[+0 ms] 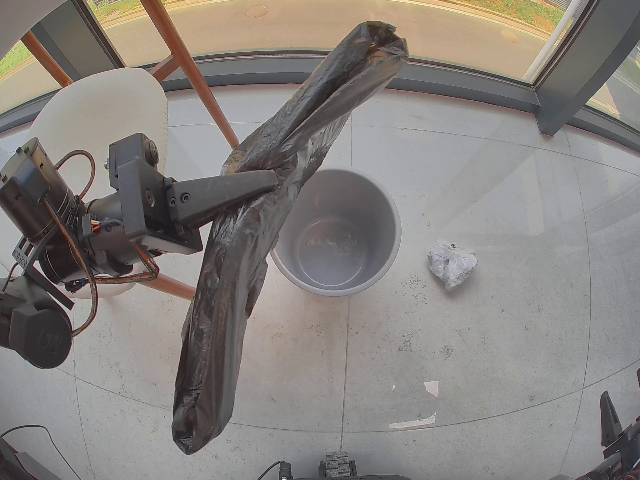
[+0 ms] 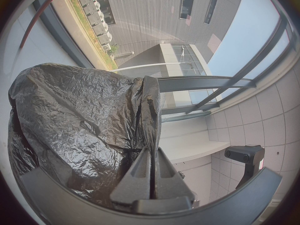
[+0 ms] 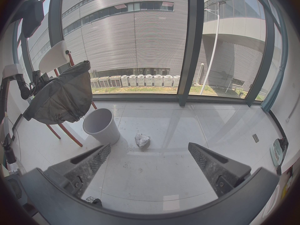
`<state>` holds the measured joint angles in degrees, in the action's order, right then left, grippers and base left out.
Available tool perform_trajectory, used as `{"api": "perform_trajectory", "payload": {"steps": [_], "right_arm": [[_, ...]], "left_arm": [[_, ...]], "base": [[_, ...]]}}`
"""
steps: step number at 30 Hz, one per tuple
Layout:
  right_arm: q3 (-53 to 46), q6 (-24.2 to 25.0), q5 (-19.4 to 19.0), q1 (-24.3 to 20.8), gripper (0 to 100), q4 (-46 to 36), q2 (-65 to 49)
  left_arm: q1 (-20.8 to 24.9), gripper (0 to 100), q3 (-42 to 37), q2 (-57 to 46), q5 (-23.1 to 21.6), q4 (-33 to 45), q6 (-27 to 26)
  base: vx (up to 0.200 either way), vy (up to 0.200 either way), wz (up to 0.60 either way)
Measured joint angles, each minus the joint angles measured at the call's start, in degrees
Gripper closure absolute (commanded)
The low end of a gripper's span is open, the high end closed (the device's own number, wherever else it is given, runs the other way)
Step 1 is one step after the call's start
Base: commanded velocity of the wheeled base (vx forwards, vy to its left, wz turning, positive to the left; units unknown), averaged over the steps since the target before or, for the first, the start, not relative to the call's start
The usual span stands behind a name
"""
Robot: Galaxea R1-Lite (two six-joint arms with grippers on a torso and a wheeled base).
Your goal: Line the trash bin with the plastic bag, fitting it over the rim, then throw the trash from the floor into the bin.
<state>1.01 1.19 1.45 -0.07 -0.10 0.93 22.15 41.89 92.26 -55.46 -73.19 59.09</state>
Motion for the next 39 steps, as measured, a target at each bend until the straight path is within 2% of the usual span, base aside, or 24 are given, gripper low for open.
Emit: {"api": "perform_trajectory", "payload": {"steps": [8,18,25,34,39], "right_arm": [[0.0,0.0,0.0,0.0,0,0.0,0.0],[0.0,0.0,0.0,0.0,0,-0.1,0.0],[0.0,-0.4,0.0,0.1,0,-0.1,0.0],[0.2,-0.5,-0.3,0.1,0,1.4,0.1],[4.7,1.4,-0.5,-3.8,0,4.1,3.8]], "left_arm": [[0.5,100,2.0,6.5,-0.6,-13.0,1.9],[5.0,100,-0.5,11.1,0.6,-15.0,2.0],[7.4,100,-2.3,15.1,8.5,-15.8,-2.5],[7.7,100,-2.0,20.5,15.8,-15.8,-6.5],[8.0,100,-1.8,21.4,20.9,-11.5,-11.8]], "base": [[0.0,0.0,0.0],[0.0,0.0,0.0],[0.0,0.0,0.0],[0.0,0.0,0.0],[0.0,0.0,0.0]]}}
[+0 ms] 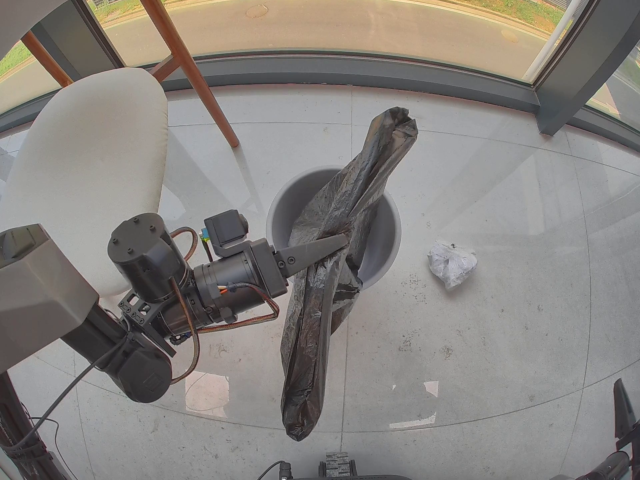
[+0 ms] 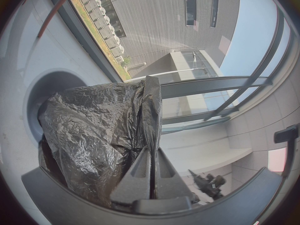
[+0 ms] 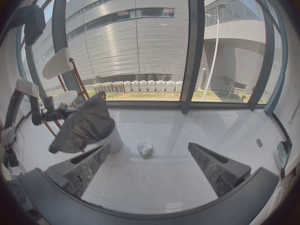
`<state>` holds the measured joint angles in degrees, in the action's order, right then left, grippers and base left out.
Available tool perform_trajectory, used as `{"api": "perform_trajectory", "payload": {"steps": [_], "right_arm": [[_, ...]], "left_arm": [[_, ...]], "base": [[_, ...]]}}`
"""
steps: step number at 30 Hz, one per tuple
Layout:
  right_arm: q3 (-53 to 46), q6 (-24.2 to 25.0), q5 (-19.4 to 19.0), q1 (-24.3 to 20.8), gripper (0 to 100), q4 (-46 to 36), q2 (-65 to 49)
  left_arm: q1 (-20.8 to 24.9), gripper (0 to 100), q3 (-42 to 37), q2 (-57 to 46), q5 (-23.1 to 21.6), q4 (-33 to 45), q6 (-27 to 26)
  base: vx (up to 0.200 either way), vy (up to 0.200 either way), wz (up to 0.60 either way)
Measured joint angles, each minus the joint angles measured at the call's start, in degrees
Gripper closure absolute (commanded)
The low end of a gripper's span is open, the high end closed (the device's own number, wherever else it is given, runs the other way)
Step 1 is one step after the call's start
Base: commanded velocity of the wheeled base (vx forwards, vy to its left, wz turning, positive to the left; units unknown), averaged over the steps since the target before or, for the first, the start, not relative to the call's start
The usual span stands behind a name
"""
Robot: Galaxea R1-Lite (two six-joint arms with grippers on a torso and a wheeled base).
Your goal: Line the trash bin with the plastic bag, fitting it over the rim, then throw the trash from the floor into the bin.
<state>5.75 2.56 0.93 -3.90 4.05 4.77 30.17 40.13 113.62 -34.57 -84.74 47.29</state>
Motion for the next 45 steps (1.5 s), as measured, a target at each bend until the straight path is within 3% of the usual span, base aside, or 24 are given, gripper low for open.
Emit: {"api": "perform_trajectory", "payload": {"steps": [5,10,20,35,45], "right_arm": [[6.6,5.7,-0.2,-8.5,0,1.1,9.6],[15.2,14.7,-0.4,-15.7,0,1.6,22.5],[32.9,26.2,-0.7,-22.6,0,2.1,51.0],[60.2,34.6,-0.4,-28.1,0,2.7,91.7],[67.4,35.8,-0.2,-24.5,0,3.0,102.1]], "left_arm": [[1.7,100,0.9,0.0,5.3,6.7,-4.7],[4.0,100,2.3,-1.1,8.1,12.2,-6.2],[6.8,100,3.8,-3.3,10.8,17.8,-7.1],[8.8,100,4.8,-5.0,13.2,22.1,-8.2],[9.4,100,4.1,-5.6,13.8,22.9,-8.9]], "base": [[0.0,0.0,0.0],[0.0,0.0,0.0],[0.0,0.0,0.0],[0.0,0.0,0.0],[0.0,0.0,0.0]]}}
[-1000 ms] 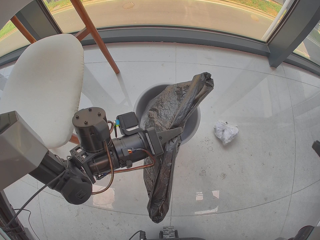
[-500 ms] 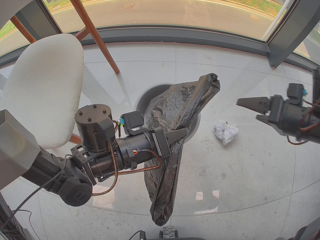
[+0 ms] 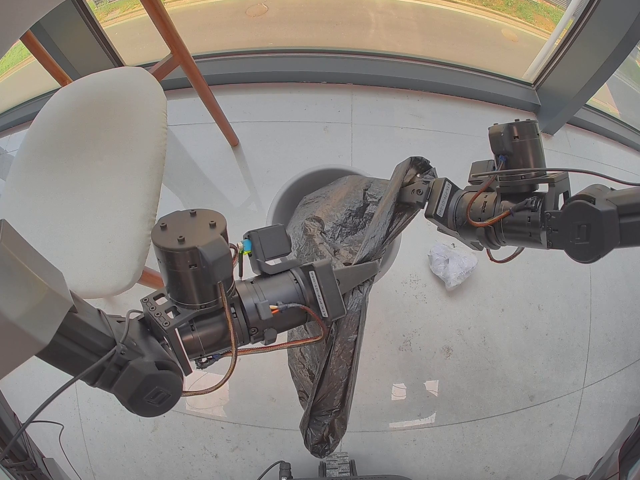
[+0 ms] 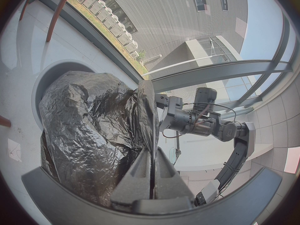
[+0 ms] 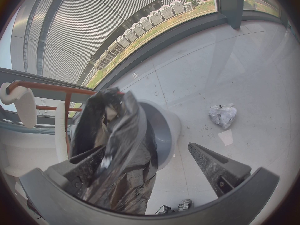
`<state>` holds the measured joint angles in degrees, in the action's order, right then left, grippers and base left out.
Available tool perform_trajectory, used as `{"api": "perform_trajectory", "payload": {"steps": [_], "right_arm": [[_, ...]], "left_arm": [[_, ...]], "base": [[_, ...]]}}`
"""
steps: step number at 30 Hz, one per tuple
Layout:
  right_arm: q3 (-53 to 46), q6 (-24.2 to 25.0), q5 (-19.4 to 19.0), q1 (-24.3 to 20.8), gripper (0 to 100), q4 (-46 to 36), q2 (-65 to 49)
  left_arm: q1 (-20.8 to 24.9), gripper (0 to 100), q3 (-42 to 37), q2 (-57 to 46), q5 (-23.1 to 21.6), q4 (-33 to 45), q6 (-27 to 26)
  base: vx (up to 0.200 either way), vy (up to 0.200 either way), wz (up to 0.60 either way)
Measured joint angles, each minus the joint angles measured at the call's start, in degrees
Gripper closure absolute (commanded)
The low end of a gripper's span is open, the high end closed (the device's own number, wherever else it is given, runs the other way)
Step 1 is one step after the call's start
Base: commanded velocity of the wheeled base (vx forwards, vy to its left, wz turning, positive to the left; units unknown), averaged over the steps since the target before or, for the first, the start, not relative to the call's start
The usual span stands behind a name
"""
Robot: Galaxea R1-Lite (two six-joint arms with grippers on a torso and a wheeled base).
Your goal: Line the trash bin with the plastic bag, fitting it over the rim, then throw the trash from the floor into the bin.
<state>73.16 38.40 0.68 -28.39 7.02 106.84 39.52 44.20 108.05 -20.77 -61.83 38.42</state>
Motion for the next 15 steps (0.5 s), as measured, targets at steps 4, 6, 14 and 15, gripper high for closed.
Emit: {"api": "perform_trajectory", "payload": {"steps": [4,6,14,15], "right_arm": [[0.5,0.2,-0.1,1.2,0,-0.1,0.8],[0.4,0.3,-0.1,1.3,0,-0.2,1.0],[0.7,0.4,0.2,-1.7,0,0.0,2.0],[0.8,0.4,0.4,-2.3,0,0.2,2.2]], "left_arm": [[-0.1,100,-0.2,0.0,0.1,0.0,-0.6],[-0.1,100,-0.2,0.0,0.1,0.0,-0.7],[-0.1,100,-0.2,0.7,0.1,-0.7,-1.8],[-0.1,100,-0.2,0.9,0.1,-1.7,-2.0]], "base": [[0.0,0.0,0.0],[0.0,0.0,0.0],[0.0,0.0,0.0],[0.0,0.0,0.0]]}}
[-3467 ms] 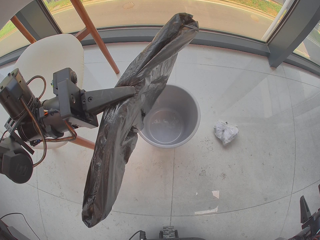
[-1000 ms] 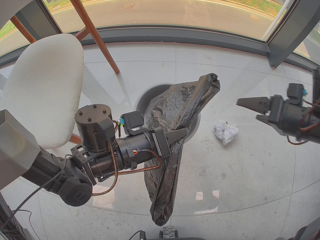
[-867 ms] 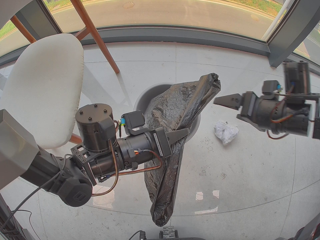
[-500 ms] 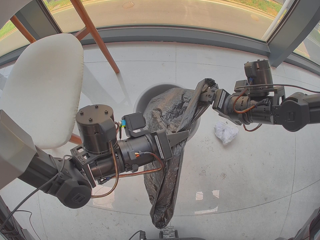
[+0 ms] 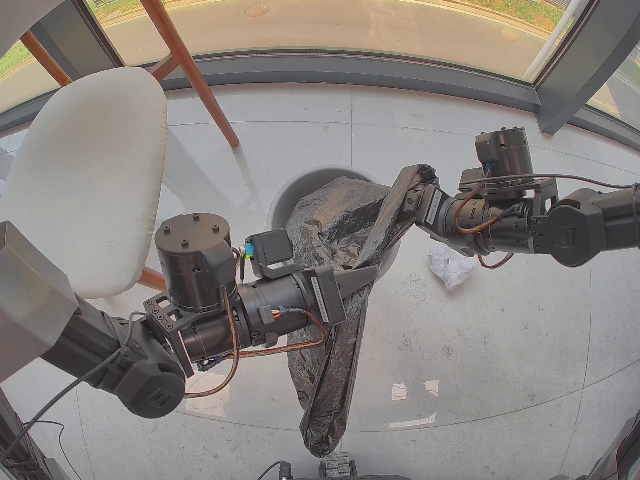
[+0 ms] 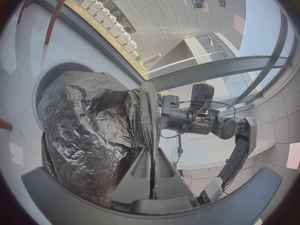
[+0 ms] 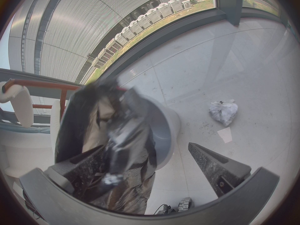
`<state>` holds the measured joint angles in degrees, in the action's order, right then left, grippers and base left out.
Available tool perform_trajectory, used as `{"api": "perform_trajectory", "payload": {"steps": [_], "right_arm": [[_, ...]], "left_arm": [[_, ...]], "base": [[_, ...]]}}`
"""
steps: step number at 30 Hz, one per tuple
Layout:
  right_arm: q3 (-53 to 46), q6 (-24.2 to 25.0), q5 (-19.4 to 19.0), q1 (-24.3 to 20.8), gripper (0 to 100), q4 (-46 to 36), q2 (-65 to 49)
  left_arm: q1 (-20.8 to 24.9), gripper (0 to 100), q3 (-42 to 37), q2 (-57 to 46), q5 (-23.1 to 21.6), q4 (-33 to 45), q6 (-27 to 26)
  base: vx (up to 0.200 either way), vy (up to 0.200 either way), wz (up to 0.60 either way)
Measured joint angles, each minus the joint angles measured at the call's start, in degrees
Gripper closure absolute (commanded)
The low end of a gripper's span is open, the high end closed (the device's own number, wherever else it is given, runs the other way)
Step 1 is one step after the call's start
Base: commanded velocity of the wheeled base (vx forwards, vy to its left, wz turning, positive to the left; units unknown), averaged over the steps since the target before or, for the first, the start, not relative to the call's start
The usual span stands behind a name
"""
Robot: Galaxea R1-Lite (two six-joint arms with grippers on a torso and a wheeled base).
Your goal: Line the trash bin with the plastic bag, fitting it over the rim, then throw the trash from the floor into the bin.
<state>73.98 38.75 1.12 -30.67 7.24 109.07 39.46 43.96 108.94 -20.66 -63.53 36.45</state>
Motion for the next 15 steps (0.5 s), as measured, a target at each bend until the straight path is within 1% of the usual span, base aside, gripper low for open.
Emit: {"api": "perform_trajectory", "payload": {"steps": [1,2,6,11,15], "right_arm": [[0.3,0.0,0.7,-0.7,0,0.1,0.5],[0.5,0.0,1.1,-1.1,100,0.2,0.8],[2.5,-0.1,3.1,-2.3,100,0.4,2.4],[3.9,-1.3,3.4,-2.8,100,0.4,3.2],[5.1,-3.5,3.1,-2.3,100,0.6,3.4]], "left_arm": [[0.0,100,0.0,0.4,0.0,-1.7,-0.2],[0.0,100,0.0,0.7,0.0,-3.0,-0.2],[-0.1,100,-0.7,2.1,0.0,-7.4,-0.3],[-0.2,100,-2.5,3.0,0.0,-7.8,-0.3],[-1.6,100,-3.8,3.2,0.0,-7.8,-0.2]], "base": [[0.0,0.0,0.0],[0.0,0.0,0.0],[0.0,0.0,0.0],[0.0,0.0,0.0],[0.0,0.0,0.0]]}}
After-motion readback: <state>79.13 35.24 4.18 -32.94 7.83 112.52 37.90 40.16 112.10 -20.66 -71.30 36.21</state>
